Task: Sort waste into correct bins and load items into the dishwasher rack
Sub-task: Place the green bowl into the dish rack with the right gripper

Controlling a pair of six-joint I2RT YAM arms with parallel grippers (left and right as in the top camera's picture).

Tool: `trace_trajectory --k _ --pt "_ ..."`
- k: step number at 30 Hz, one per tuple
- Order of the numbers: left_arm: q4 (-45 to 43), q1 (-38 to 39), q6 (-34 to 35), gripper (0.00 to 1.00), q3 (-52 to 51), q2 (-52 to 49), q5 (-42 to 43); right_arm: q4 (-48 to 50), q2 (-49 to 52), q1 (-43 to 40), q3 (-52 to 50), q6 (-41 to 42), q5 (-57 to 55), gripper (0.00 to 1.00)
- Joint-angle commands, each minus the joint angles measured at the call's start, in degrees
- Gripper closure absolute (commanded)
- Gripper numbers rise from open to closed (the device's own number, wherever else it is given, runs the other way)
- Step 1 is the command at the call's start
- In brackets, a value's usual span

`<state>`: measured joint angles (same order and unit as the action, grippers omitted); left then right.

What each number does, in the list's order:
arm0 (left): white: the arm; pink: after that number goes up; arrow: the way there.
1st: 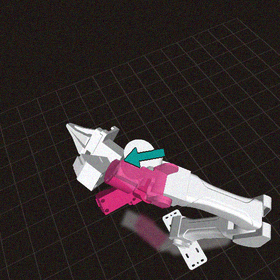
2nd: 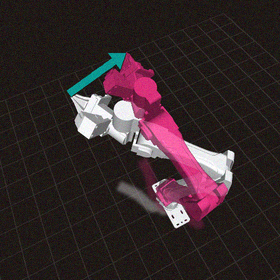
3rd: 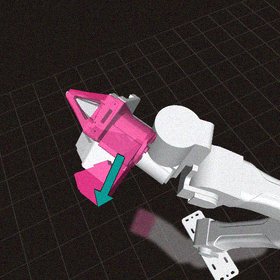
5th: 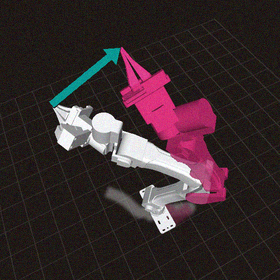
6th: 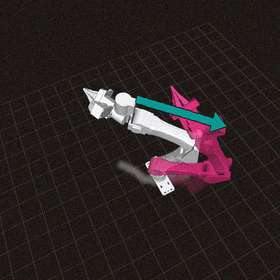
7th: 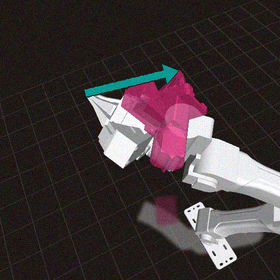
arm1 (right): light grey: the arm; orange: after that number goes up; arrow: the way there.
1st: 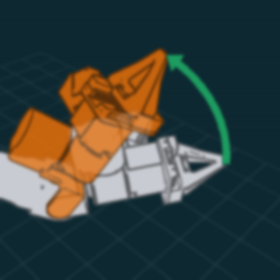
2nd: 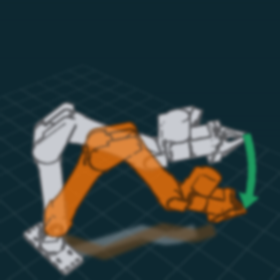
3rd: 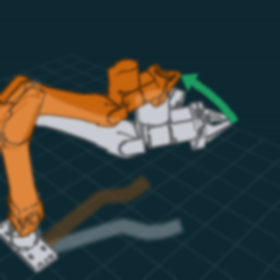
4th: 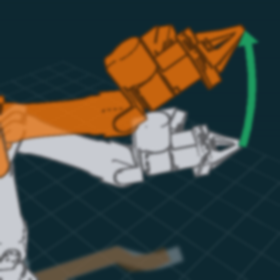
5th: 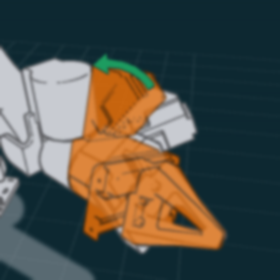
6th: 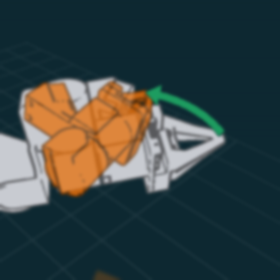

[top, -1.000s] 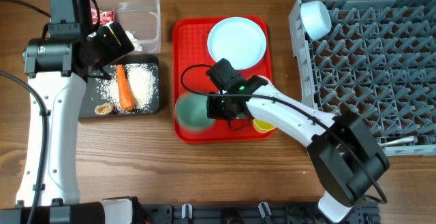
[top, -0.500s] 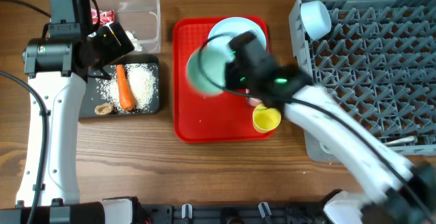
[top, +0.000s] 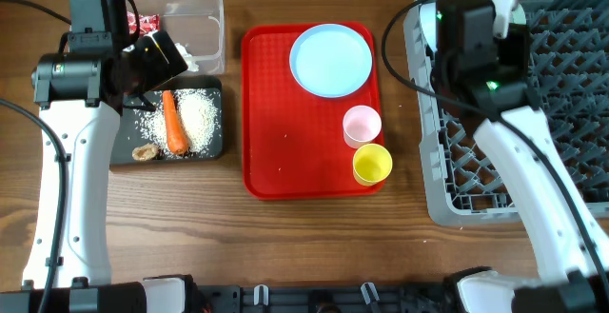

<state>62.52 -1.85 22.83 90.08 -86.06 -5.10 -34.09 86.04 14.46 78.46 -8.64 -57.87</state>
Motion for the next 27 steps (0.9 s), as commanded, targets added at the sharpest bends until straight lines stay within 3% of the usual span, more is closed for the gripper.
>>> trace_trajectory --k 1,4,9,18,27 --pt "-0.1 -0.2 0.1 0.0 0.3 0.1 -0.7 2.6 6.5 -0.7 -0.1 -19.4 -3.8 0.96" --pt "-0.1 -0.2 0.1 0.0 0.3 0.1 -0.7 6.1 11.7 -0.7 -0.1 -27.4 -7.3 0.96" --pt "-0.1 -0.2 0.1 0.0 0.3 0.1 -0.7 5.7 15.1 -0.8 -0.2 -30.2 -7.4 0.96" --pt "-0.1 -0.2 0.1 0.0 0.3 0.1 -0.7 -1.8 15.8 -1.3 -0.3 -30.2 -7.5 0.96" --pt "-0.1 -0.2 0.1 0.0 0.3 0.1 -0.7 2.9 15.8 -3.4 -2.7 -30.4 -6.4 0.96"
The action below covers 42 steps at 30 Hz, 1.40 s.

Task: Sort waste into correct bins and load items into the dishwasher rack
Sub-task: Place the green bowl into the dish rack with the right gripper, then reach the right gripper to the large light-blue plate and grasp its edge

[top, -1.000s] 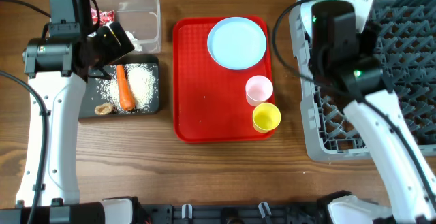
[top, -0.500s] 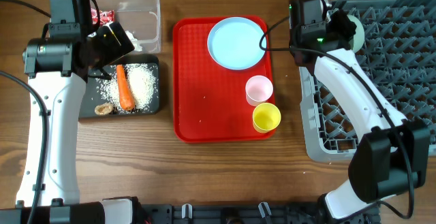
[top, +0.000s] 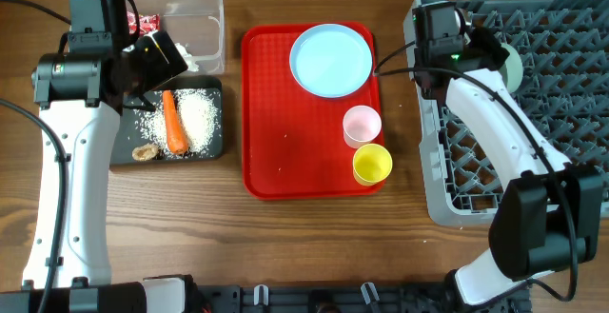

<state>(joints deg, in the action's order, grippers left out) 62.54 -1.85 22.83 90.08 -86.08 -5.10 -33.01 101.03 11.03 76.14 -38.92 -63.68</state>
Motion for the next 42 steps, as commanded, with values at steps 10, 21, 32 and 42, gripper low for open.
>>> trace_trajectory --k 10,21,32,42 --pt "-0.2 -0.2 0.1 0.0 0.3 0.2 -0.7 2.1 0.8 0.3 -0.4 0.1 4.2 0.96" --pt "-0.2 -0.2 0.1 0.0 0.3 0.2 -0.7 2.1 0.8 4.0 -0.4 -0.3 6.0 0.92" --pt "-0.2 -0.2 0.1 0.0 0.3 0.2 -0.7 -0.7 0.8 8.9 -0.4 0.5 5.5 0.0" --pt "-0.2 -0.2 0.1 0.0 0.3 0.2 -0.7 11.7 -0.1 10.9 -0.4 -3.6 -3.8 0.0"
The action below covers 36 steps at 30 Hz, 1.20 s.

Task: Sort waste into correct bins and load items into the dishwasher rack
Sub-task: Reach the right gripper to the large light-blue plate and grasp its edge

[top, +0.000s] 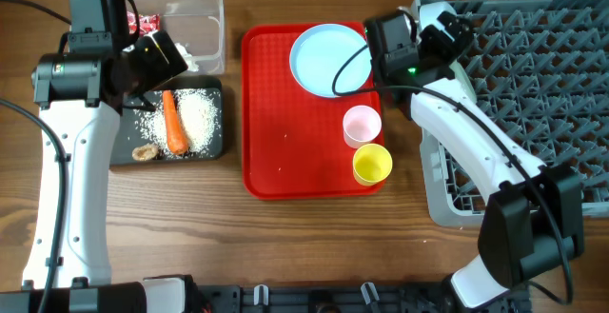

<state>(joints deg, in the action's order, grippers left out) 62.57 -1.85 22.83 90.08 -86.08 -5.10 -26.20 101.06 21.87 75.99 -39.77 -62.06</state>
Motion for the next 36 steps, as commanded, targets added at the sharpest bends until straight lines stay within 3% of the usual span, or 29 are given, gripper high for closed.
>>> trace_trajectory --k 1,3,5,7,8,9,11,14,18,22,24,28,32,36 --pt "-0.2 -0.2 0.1 0.0 0.3 0.2 -0.7 9.5 -0.6 0.1 -0.2 -5.1 -7.8 0.0" --pt "-0.2 -0.2 0.1 0.0 0.3 0.2 -0.7 27.9 -1.7 -0.2 -0.2 -15.2 -13.1 0.0" --pt "-0.2 -0.2 0.1 0.0 0.3 0.2 -0.7 56.7 -1.8 -0.3 -0.2 -32.0 -13.9 0.0" --pt "-0.2 -0.2 0.1 0.0 0.3 0.2 -0.7 78.4 -1.8 1.2 -0.1 -43.6 -11.7 0.01" --pt "-0.2 -0.2 0.1 0.0 0.3 0.2 -0.7 84.3 -1.8 2.4 0.3 -47.7 -11.2 0.02" --pt "-0.2 -0.2 0.1 0.0 0.3 0.2 -0.7 84.2 -1.8 3.6 0.5 -48.7 -11.5 0.02" --pt "-0.2 -0.2 0.1 0.0 0.3 0.2 -0.7 74.6 -1.7 5.9 0.5 -41.7 -12.9 0.01" --pt "-0.2 -0.2 0.1 0.0 0.3 0.2 -0.7 52.3 -1.7 8.7 0.5 -13.6 -8.0 0.0" --pt "-0.2 -0.2 0.1 0.0 0.3 0.2 -0.7 29.2 -1.7 10.9 0.6 16.3 11.6 0.0" --pt "-0.2 -0.2 0.1 0.0 0.3 0.2 -0.7 12.4 -2.0 11.0 4.9 35.7 37.4 0.0" --pt "-0.2 -0.2 0.1 0.0 0.3 0.2 -0.7 5.7 -2.0 10.3 9.4 41.3 50.3 0.0" --pt "-0.2 -0.2 0.1 0.0 0.3 0.2 -0.7 -7.5 -1.4 7.8 19.7 43.3 64.9 0.0" --pt "-0.2 -0.2 0.1 0.0 0.3 0.2 -0.7 -17.7 1.5 5.1 22.8 42.7 69.2 0.0" --pt "-0.2 -0.2 0.1 0.0 0.3 0.2 -0.7 -18.1 3.9 4.7 22.8 45.4 75.0 0.0"
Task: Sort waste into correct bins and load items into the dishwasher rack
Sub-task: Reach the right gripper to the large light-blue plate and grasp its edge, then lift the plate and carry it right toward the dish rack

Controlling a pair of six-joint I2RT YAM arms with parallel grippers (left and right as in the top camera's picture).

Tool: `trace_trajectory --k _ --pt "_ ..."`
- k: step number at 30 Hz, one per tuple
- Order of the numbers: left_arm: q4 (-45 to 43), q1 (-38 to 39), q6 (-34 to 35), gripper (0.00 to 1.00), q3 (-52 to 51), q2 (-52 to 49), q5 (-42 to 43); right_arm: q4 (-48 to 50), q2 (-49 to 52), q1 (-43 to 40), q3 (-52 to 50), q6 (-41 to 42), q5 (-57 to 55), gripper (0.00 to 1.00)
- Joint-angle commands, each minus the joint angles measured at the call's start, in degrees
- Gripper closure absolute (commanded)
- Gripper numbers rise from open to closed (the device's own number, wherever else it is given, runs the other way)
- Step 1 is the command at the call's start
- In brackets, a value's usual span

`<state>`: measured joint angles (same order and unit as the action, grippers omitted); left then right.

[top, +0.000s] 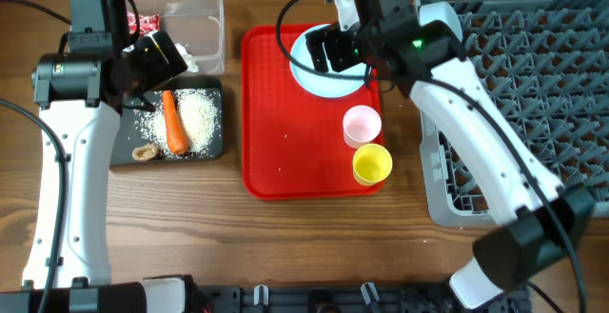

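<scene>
A pale blue plate (303, 68) lies at the far end of the red tray (285, 151). My right gripper (331, 50) hangs over the plate, fingers apart, nothing between them. A pink cup (362, 125) and a yellow cup (372, 164) stand on the tray's right side. The grey dishwasher rack (533, 113) fills the right. My left gripper (157, 58) hovers at the border between the clear bin (195, 13) and the black tray (214, 137); its jaws are hard to read. An orange carrot (174, 123), rice grains (198, 113) and a brown scrap (145, 151) lie on the black tray.
The clear bin holds a red wrapper (145, 23) and white paper. The right arm's cable loops over the red tray's far edge. Bare wooden table (285, 246) runs along the front.
My right gripper has gone from the red tray's far right corner, beside the rack, to a spot over the blue plate. The left arm, cups and food scraps have not moved.
My right arm was first over the left part of the rack. Then its gripper was at the rack's far left corner, then at the tray's right edge, and now over the plate. The left arm has stayed by the bins throughout.
</scene>
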<state>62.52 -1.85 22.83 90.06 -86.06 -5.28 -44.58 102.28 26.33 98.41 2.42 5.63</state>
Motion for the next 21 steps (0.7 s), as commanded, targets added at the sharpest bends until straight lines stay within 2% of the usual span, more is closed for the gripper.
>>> trace_trajectory --k 1,4,8,10,15,21 --pt "-0.1 -0.2 0.1 0.0 0.3 0.1 -0.5 0.5 2.6 0.2 0.4 3.3 6.5 0.0" --pt "-0.1 -0.2 0.1 0.0 0.3 0.1 -0.5 2.2 3.2 -0.2 -0.5 10.4 -0.5 0.0" --pt "-0.1 -0.2 0.1 0.0 0.3 0.1 -0.5 0.2 7.9 -3.6 -0.5 22.5 -4.5 0.16" --pt "-0.1 -0.2 0.1 0.0 0.3 0.1 -0.5 -0.2 11.7 -5.3 -0.5 24.3 -4.3 0.2" --pt "-0.1 -0.2 0.1 0.0 0.3 0.1 -0.5 -0.1 19.5 -7.8 -0.5 26.3 0.2 0.37" --pt "-0.1 -0.2 0.1 0.0 0.3 0.1 -0.5 1.8 25.7 -7.8 -0.5 29.8 -0.9 0.45"
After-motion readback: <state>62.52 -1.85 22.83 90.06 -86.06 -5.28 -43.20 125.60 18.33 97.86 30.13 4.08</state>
